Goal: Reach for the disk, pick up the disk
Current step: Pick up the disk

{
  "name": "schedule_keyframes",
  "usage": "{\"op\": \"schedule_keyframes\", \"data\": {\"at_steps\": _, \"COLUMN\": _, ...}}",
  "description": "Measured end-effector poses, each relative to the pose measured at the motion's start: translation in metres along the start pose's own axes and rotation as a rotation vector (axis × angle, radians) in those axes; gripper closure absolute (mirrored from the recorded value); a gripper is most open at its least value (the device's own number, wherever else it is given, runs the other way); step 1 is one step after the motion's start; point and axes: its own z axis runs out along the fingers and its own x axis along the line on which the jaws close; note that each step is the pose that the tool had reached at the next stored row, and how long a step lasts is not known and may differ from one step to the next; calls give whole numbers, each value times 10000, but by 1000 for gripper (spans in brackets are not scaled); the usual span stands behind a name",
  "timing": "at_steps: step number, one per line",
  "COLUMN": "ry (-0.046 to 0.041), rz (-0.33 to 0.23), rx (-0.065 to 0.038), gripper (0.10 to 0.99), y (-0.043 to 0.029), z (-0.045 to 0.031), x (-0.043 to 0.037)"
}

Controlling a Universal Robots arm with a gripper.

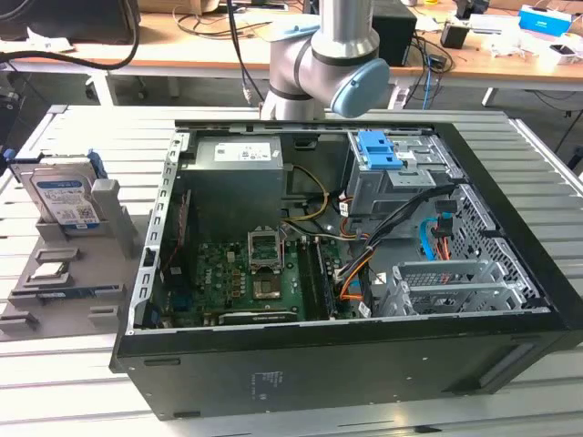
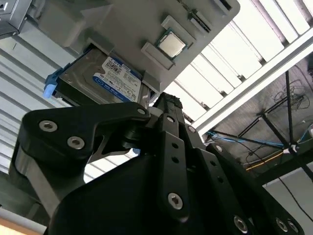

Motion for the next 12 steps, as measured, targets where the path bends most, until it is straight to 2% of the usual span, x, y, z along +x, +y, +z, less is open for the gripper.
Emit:
{"op": "schedule_keyframes", "data": {"at_steps": 2, "ry": 18, "rz": -481, "rx": 0, "gripper": 980, "y": 0, "z": 0, "x": 0}}
{"op": "schedule_keyframes", "data": {"at_steps": 6, "ry": 40, "rz": -1072, "rx": 0, "gripper": 980, "y": 0, "z": 0, "x": 0}}
{"op": "schedule_keyframes", "data": {"at_steps": 9, "ry": 73, "rz": -1928, "rx": 1, "gripper": 980, "y": 0, "z": 0, "x": 0}}
{"op": "schedule_keyframes", "data": {"at_steps": 12, "ry": 92, "rz": -2425, "rx": 1, "gripper": 980, "y": 0, "z": 0, "x": 0}}
